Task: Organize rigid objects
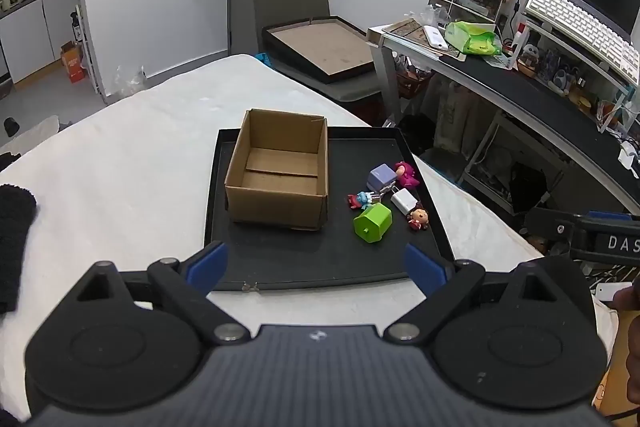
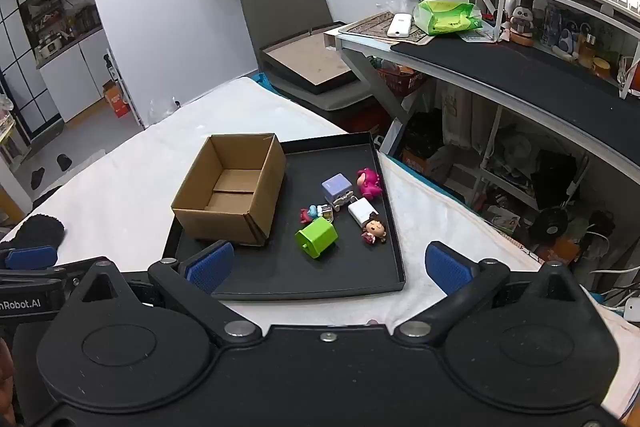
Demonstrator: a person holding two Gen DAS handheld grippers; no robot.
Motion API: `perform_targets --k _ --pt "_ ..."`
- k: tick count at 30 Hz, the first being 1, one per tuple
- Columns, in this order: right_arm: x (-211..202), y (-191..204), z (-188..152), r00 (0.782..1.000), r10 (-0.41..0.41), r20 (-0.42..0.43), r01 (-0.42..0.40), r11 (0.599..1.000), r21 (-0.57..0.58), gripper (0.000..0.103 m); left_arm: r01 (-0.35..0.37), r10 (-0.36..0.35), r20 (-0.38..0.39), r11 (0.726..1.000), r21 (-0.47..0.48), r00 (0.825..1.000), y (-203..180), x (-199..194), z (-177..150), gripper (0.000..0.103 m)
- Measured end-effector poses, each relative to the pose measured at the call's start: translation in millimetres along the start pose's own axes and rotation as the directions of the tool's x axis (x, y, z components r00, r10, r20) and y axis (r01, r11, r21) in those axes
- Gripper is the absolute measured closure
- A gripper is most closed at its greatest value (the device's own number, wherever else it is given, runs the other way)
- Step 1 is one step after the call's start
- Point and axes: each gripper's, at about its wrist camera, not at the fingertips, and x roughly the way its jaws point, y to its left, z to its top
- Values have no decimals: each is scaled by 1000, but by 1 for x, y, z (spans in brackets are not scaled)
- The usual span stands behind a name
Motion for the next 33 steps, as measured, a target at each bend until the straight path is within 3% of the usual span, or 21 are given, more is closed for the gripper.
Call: perform_targets --k 33 --pt "1 2 -6 1000 0 -3 0 1000 13 0 15 -15 25 1000 5 1000 -4 -13 3 9"
